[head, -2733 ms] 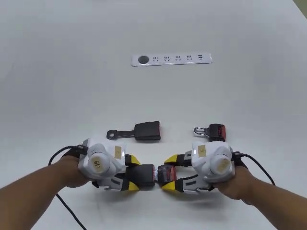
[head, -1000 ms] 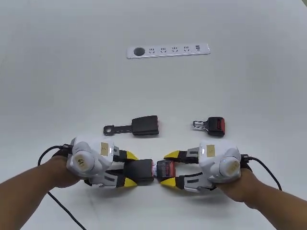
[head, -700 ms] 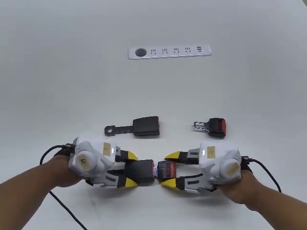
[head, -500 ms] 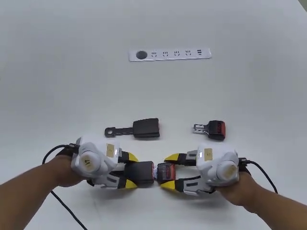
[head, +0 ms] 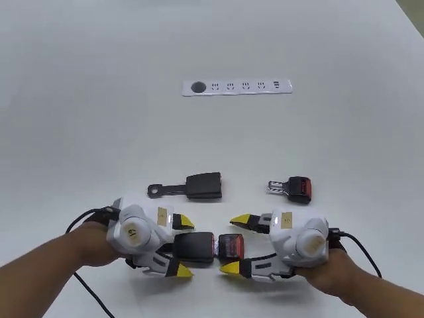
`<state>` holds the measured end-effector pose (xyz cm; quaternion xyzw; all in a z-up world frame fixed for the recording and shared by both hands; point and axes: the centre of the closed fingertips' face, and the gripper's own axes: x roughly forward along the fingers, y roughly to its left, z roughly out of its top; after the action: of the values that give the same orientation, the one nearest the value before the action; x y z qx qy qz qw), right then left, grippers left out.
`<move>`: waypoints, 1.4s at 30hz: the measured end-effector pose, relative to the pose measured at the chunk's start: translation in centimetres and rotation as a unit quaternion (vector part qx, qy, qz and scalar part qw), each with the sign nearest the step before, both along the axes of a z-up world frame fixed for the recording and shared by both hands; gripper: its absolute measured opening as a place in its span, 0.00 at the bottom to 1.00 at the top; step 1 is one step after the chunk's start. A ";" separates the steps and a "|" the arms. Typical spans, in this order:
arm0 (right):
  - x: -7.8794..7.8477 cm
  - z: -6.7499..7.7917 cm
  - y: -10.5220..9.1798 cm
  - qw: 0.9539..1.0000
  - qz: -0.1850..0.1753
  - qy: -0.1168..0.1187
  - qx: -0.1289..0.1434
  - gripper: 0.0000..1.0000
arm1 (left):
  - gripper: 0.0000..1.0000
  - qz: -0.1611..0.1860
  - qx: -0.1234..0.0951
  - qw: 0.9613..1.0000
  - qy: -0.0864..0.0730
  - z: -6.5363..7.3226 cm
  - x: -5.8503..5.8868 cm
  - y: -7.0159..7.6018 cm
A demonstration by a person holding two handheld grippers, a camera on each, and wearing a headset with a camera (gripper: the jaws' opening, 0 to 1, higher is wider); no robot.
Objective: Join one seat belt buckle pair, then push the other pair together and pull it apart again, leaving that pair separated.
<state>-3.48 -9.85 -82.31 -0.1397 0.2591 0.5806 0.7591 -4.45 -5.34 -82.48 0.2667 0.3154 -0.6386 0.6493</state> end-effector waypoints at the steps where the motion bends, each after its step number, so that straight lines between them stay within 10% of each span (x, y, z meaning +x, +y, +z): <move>1: 0.1 0.2 0.0 1.000 -0.003 -0.003 0.002 0.68 | 0.63 0.001 -0.005 1.000 -0.008 0.2 0.1 -0.1; 5: 0.5 0.7 -0.4 1.000 -0.013 -0.003 0.002 0.74 | 0.75 0.030 -0.038 0.999 -0.013 1.7 0.9 -0.4; 25: 3.9 3.5 -5.3 0.998 -0.043 -0.042 -0.018 0.79 | 0.78 0.046 -0.032 0.995 -0.088 4.7 6.4 1.5; 42: 8.5 2.8 -12.4 0.994 -0.070 -0.040 -0.073 0.74 | 0.76 0.042 -0.029 0.994 -0.096 4.6 10.3 0.1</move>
<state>5.02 -22.21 -79.54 -0.1997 0.2793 0.4998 0.7952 5.81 -5.28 -77.85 0.2943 0.2437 -0.5909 0.7105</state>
